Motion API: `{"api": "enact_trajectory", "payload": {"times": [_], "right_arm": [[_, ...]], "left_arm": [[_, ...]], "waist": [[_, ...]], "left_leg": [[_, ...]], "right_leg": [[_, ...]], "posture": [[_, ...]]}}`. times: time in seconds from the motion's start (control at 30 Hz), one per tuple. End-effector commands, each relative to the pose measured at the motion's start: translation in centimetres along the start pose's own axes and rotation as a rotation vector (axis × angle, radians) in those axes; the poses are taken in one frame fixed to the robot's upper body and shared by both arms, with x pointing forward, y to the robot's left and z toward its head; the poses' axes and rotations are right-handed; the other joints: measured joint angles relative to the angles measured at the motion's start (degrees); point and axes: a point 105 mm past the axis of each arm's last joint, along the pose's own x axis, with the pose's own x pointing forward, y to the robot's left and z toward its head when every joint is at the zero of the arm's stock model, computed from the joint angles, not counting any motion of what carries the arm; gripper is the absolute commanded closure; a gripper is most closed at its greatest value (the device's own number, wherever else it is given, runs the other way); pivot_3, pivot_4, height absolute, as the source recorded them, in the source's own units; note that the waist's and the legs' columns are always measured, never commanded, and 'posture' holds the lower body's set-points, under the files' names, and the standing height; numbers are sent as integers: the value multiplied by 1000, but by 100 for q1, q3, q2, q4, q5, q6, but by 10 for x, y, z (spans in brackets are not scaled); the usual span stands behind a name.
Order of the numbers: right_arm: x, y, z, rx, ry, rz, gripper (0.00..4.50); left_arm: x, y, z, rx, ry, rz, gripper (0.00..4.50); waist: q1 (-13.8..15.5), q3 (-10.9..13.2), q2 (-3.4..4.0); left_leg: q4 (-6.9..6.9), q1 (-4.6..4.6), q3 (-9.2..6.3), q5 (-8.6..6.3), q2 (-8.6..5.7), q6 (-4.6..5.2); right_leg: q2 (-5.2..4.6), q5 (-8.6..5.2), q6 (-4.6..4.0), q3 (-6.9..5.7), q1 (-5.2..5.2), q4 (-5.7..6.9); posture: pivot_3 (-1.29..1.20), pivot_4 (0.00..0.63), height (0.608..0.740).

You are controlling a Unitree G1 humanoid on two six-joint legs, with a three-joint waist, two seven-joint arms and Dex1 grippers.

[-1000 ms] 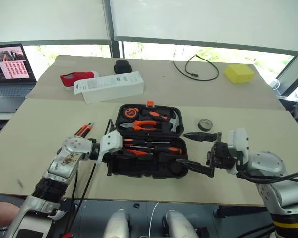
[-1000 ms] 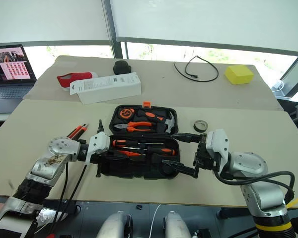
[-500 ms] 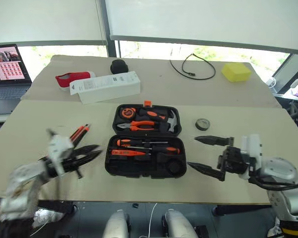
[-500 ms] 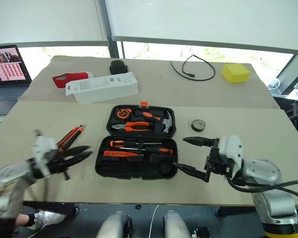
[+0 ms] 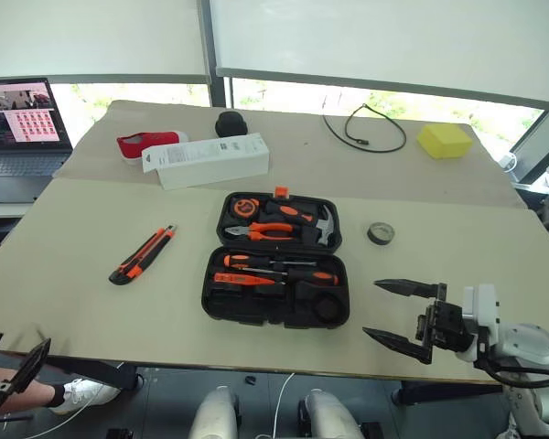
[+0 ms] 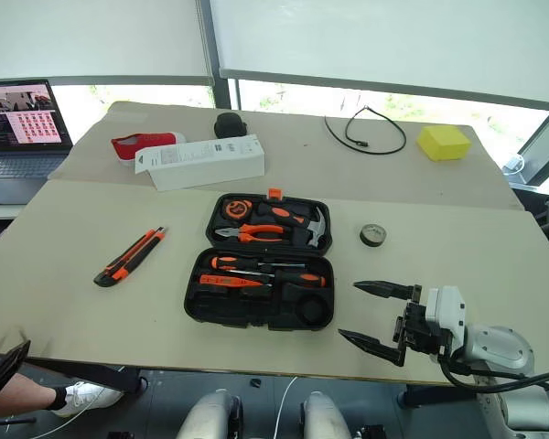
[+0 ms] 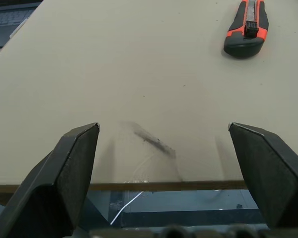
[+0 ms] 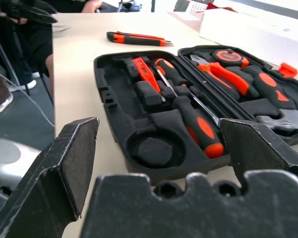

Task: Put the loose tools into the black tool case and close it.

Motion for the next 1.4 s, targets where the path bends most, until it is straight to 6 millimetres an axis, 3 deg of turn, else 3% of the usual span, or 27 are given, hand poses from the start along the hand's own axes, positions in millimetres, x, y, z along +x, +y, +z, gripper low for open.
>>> {"api": "enact_trajectory", "payload": {"times": [0.03,0.13,0.3,0.53,0.6,0.63,0.83,1.0,1.07,1.2,1.4], "right_arm": [[14,-2,34,-61,-160,-22,0],[23,-1,49,-36,-235,-19,0],[31,-1,54,0,-244,-25,0],[31,1,49,-10,-226,-39,0],[30,2,48,-7,-222,-46,0],[29,3,47,-6,-222,-49,0],[25,6,42,6,-208,-67,0],[17,5,42,14,-187,-60,0],[9,3,43,8,-164,-68,0],[-5,8,35,-17,-62,-29,0],[-12,10,32,-19,-23,-19,0]], "left_arm": [[34,-12,37,1,-19,-129,18],[64,-22,52,11,31,-201,18],[116,-43,62,25,112,-304,18],[158,-60,50,23,237,-329,18],[167,-61,50,54,246,-317,534],[168,-63,50,88,236,-338,708],[173,-66,60,122,150,-392,2725],[152,-90,105,179,-81,-668,2816],[131,-123,119,269,-72,-908,2816],[108,-180,108,489,37,-1214,2816],[110,-244,92,643,72,-1326,2816]], "waist": [[0,0,1],[-3,2,4],[-36,1,1],[-114,1,1],[-105,2,0],[-102,2,0],[-101,2,1],[-83,4,-3],[-76,4,-5],[-48,1,12],[-16,1,29]], "left_leg": [[0,0,3,0,2,1],[0,-5,4,5,1,6],[-18,-7,12,22,-1,34],[-44,-15,5,23,-1,34],[-47,-16,3,23,-1,34],[-47,-17,3,23,-2,34],[-47,-14,4,23,-4,34],[-46,-21,4,24,-4,32],[-46,-20,5,25,-4,31],[-46,-20,6,24,-7,31],[-44,-14,1,26,-11,32]], "right_leg": [[-1,0,0,1,-2,2],[3,4,4,-1,3,11],[4,26,41,3,7,6],[23,25,35,6,-5,11],[26,24,35,6,-6,10],[25,24,36,6,-6,10],[22,24,36,6,-3,10],[22,24,36,5,-5,9],[20,24,37,5,-3,7],[17,22,41,6,2,1],[25,20,46,13,9,4]], "posture": [[0,150,740],[0,150,740],[0,150,740],[0,150,740],[0,150,740],[0,150,740],[0,150,740],[0,150,740],[0,150,740],[0,150,740],[0,150,740]]}}
